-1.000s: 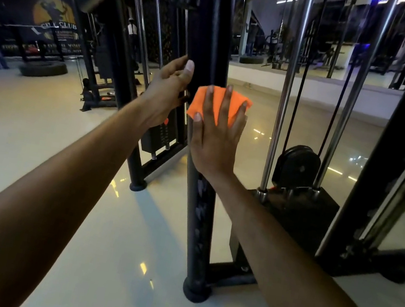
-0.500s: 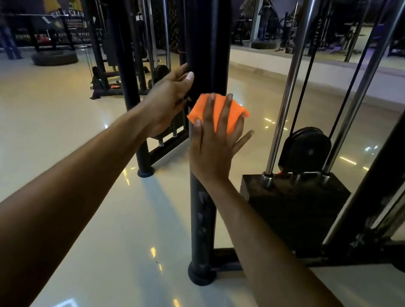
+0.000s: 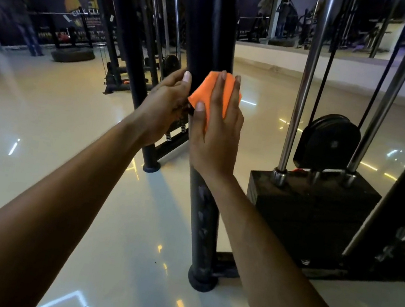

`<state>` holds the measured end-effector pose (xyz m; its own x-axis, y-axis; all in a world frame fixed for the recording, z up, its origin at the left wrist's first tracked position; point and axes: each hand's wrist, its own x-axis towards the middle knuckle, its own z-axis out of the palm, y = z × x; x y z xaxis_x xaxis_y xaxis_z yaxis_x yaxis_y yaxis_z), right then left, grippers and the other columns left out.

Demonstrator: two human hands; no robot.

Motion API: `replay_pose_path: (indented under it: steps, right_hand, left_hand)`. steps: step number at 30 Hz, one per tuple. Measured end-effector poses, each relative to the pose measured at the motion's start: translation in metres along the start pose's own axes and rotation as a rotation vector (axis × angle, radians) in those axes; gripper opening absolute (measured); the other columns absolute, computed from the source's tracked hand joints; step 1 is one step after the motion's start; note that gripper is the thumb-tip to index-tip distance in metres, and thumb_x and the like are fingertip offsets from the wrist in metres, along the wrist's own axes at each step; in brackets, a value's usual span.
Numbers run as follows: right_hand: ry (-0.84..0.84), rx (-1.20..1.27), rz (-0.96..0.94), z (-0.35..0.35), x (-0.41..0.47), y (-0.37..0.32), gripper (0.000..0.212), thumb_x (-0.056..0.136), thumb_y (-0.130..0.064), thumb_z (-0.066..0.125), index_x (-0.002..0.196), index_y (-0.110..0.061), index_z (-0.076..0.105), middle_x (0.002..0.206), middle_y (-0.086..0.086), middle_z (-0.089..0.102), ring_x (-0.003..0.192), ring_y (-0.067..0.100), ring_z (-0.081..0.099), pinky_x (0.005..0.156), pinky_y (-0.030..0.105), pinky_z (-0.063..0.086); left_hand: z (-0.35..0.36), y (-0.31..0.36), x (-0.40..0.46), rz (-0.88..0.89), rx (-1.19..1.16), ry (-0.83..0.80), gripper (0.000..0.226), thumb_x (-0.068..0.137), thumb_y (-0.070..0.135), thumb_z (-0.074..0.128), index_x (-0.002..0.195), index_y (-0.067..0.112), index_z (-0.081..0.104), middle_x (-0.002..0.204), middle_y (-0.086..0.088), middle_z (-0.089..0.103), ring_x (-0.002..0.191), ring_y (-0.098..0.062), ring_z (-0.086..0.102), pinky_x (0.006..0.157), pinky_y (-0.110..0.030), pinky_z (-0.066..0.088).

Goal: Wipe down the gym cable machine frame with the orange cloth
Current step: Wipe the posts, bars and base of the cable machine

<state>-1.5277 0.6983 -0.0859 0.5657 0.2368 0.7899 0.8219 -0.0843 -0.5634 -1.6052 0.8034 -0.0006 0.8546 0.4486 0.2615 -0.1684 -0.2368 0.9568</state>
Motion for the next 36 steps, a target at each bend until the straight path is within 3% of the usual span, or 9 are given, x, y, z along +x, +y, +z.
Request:
replay_pose_path:
  steps: [3, 4, 8, 15, 19, 22, 28, 34, 36]
  right_hand:
    - [-0.04, -0.062, -0.012, 0.008, -0.048, 0.033, 0.066, 0.118, -0.042, 0.042, 0.175, -0.031, 0.01, 0.182, -0.001, -0.006, 0.161, 0.035, 0.025, 0.107, 0.057, 0.056]
    - [-0.077, -0.093, 0.005, 0.014, -0.08, 0.049, 0.067, 0.118, -0.041, 0.043, 0.175, -0.03, 0.01, 0.182, 0.0, -0.008, 0.162, 0.034, 0.024, 0.11, 0.058, 0.054]
    - [-0.21, -0.092, 0.137, 0.024, -0.168, 0.089, 0.066, 0.118, -0.044, 0.035, 0.174, -0.034, 0.002, 0.181, -0.005, -0.016, 0.162, 0.035, 0.024, 0.117, 0.058, 0.048]
    - [-0.112, -0.028, -0.007, 0.014, -0.089, 0.062, 0.067, 0.118, -0.047, 0.034, 0.174, -0.035, 0.0, 0.181, -0.003, -0.008, 0.158, 0.04, 0.028, 0.101, 0.049, 0.056]
    - [-0.194, -0.155, -0.054, 0.02, -0.144, 0.09, 0.067, 0.118, -0.039, 0.04, 0.175, -0.029, 0.006, 0.181, 0.004, -0.015, 0.161, 0.039, 0.024, 0.109, 0.054, 0.055]
    - [-0.278, -0.2, -0.078, 0.02, -0.173, 0.117, 0.067, 0.118, -0.042, 0.038, 0.175, -0.03, 0.004, 0.18, 0.006, -0.02, 0.158, 0.04, 0.029, 0.111, 0.056, 0.052]
    - [-0.148, -0.098, -0.021, 0.017, -0.127, 0.082, 0.068, 0.117, -0.05, 0.034, 0.173, -0.037, -0.003, 0.181, -0.002, -0.016, 0.159, 0.038, 0.027, 0.103, 0.05, 0.058]
    - [-0.237, -0.255, -0.048, 0.03, -0.193, 0.123, 0.065, 0.117, -0.05, 0.03, 0.173, -0.032, 0.002, 0.181, 0.007, -0.016, 0.153, 0.04, 0.037, 0.103, 0.053, 0.059]
    - [-0.247, -0.261, -0.064, 0.028, -0.194, 0.124, 0.065, 0.117, -0.049, 0.031, 0.174, -0.03, 0.005, 0.181, 0.008, -0.017, 0.155, 0.042, 0.034, 0.101, 0.053, 0.06]
  left_hand:
    - [0.005, -0.022, -0.006, 0.005, 0.054, -0.045, 0.042, 0.117, 0.039, 0.043, 0.152, 0.016, 0.047, 0.119, 0.005, 0.073, 0.112, -0.009, 0.07, 0.102, -0.037, 0.053]
    - [0.008, -0.031, -0.01, 0.005, 0.047, -0.057, 0.04, 0.117, 0.039, 0.041, 0.147, 0.014, 0.051, 0.118, 0.004, 0.075, 0.113, -0.009, 0.071, 0.105, -0.039, 0.052]
    - [0.021, -0.049, -0.022, 0.071, -0.05, -0.039, 0.044, 0.118, 0.04, 0.037, 0.155, 0.021, 0.05, 0.147, -0.004, 0.066, 0.137, -0.018, 0.062, 0.123, -0.049, 0.041]
    - [0.024, -0.067, -0.019, 0.084, -0.099, 0.018, 0.046, 0.114, 0.048, 0.043, 0.154, 0.026, 0.049, 0.149, 0.0, 0.065, 0.138, -0.016, 0.062, 0.119, -0.043, 0.047]
    - [0.02, -0.099, -0.024, 0.045, -0.105, -0.029, 0.047, 0.114, 0.049, 0.044, 0.154, 0.025, 0.052, 0.15, -0.004, 0.065, 0.14, -0.024, 0.06, 0.124, -0.056, 0.04]
    - [0.015, -0.125, -0.03, 0.033, -0.091, -0.026, 0.053, 0.114, 0.044, 0.047, 0.164, 0.028, 0.041, 0.149, 0.004, 0.065, 0.142, -0.017, 0.058, 0.125, -0.054, 0.038]
    - [0.022, -0.146, -0.037, 0.045, -0.164, 0.015, 0.057, 0.111, 0.042, 0.053, 0.165, 0.037, 0.038, 0.164, 0.005, 0.051, 0.154, -0.021, 0.044, 0.127, -0.053, 0.035]
    - [0.019, -0.152, -0.04, 0.079, -0.108, -0.026, 0.05, 0.116, 0.033, 0.044, 0.165, 0.038, 0.038, 0.153, 0.013, 0.061, 0.141, -0.007, 0.058, 0.12, -0.04, 0.043]
    - [0.014, -0.163, -0.044, 0.056, -0.109, -0.059, 0.049, 0.116, 0.034, 0.045, 0.164, 0.04, 0.04, 0.157, 0.01, 0.058, 0.146, -0.013, 0.054, 0.124, -0.047, 0.039]
